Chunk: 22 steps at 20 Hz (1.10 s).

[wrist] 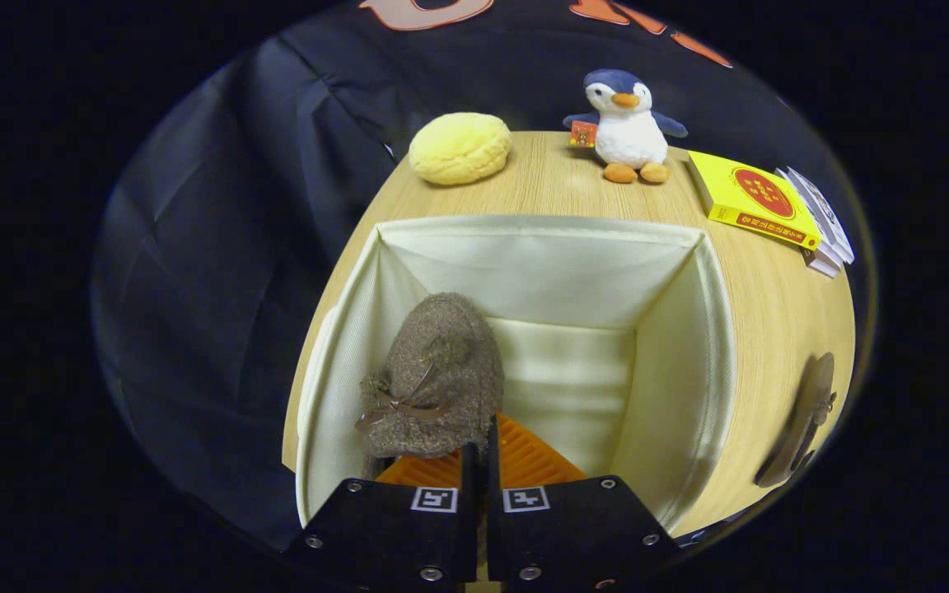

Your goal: Open the storage box then place both shoes into the box .Put the left shoe in first, then the right shoe, with the right side of both shoes facing outward in a uniform manner.

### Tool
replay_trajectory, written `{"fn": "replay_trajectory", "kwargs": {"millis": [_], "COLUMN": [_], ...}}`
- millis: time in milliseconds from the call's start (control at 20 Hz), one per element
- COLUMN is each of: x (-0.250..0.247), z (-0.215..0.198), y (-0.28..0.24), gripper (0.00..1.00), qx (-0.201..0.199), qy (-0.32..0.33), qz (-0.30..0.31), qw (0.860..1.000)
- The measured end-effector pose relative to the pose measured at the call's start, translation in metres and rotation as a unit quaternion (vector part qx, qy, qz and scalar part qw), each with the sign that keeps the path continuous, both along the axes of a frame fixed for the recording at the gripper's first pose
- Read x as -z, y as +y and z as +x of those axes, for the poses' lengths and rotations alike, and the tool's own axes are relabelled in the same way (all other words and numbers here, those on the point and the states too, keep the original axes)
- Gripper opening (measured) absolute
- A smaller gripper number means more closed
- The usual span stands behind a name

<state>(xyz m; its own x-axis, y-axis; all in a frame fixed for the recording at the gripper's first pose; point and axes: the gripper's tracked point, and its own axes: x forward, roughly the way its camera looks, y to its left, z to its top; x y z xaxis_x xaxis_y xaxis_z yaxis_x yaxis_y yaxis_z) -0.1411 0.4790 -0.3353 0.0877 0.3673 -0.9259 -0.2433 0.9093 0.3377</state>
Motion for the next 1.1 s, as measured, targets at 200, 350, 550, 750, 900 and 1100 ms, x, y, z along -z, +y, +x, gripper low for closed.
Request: {"fn": "replay_trajectory", "kwargs": {"millis": [200, 350, 550, 750, 900, 1100], "x": [0.008, 0.003, -0.019, -0.053, -0.074, -0.095], "z": [-0.015, -0.024, -0.028, -0.017, -0.012, -0.002], "y": [0.007, 0.016, 0.020, 0.014, -0.006, -0.044], "gripper": [0.09, 0.16, 0.43, 0.69, 0.80, 0.89], "qx": [-0.022, -0.023, -0.010, 0.001, 0.003, 0.005], "qy": [0.038, 0.063, 0.082, 0.064, 0.039, -0.012], "qz": [0.005, 0.041, 0.108, 0.171, 0.196, 0.209], "qw": [0.999, 0.997, 0.991, 0.983, 0.980, 0.978]}}
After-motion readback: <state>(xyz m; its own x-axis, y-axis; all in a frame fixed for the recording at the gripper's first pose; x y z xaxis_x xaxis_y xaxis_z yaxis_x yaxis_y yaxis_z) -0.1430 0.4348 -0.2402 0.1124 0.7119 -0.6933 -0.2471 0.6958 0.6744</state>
